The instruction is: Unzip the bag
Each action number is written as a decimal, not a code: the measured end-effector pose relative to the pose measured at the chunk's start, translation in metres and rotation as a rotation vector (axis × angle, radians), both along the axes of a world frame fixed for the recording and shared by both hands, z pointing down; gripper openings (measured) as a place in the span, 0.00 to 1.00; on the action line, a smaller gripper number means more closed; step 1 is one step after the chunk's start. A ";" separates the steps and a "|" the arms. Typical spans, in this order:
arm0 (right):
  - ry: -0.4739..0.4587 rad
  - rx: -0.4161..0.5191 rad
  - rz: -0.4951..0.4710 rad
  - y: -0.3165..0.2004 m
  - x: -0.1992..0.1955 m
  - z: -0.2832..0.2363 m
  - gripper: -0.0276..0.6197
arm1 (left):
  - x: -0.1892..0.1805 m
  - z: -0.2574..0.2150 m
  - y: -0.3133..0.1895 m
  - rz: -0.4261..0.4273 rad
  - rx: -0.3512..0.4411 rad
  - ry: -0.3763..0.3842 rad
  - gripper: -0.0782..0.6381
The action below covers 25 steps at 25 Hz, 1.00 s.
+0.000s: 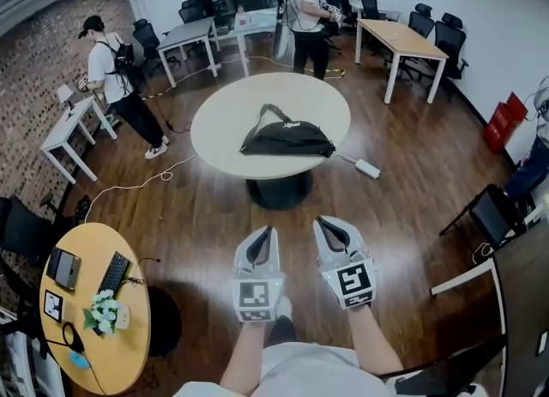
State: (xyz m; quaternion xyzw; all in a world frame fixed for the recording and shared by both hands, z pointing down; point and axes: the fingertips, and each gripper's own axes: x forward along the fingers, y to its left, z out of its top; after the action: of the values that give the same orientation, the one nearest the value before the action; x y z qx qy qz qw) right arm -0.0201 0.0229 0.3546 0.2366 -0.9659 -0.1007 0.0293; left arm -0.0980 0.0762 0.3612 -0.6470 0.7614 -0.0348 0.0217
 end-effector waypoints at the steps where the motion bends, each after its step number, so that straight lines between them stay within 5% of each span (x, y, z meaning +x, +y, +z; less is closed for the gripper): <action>1: 0.003 0.009 0.008 -0.013 -0.009 -0.006 0.03 | -0.008 -0.005 -0.014 0.016 0.010 0.004 0.13; 8: -0.037 0.069 0.059 -0.099 -0.073 -0.048 0.03 | -0.079 -0.037 -0.103 0.074 0.064 -0.005 0.13; 13: 0.004 -0.021 0.063 -0.139 -0.105 -0.007 0.03 | -0.116 0.002 -0.147 0.064 -0.076 0.110 0.13; 18: 0.009 -0.090 0.078 -0.178 -0.119 0.022 0.03 | -0.127 0.025 -0.192 0.120 -0.097 0.112 0.13; 25: 0.009 -0.105 0.177 -0.313 -0.090 0.026 0.03 | -0.107 0.039 -0.320 0.208 -0.149 0.081 0.13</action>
State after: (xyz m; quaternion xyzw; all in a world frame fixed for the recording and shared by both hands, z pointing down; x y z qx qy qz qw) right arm -0.1105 -0.2898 0.3809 0.3189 -0.9450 -0.0481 0.0547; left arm -0.2051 -0.2433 0.4001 -0.7233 0.6855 -0.0626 -0.0538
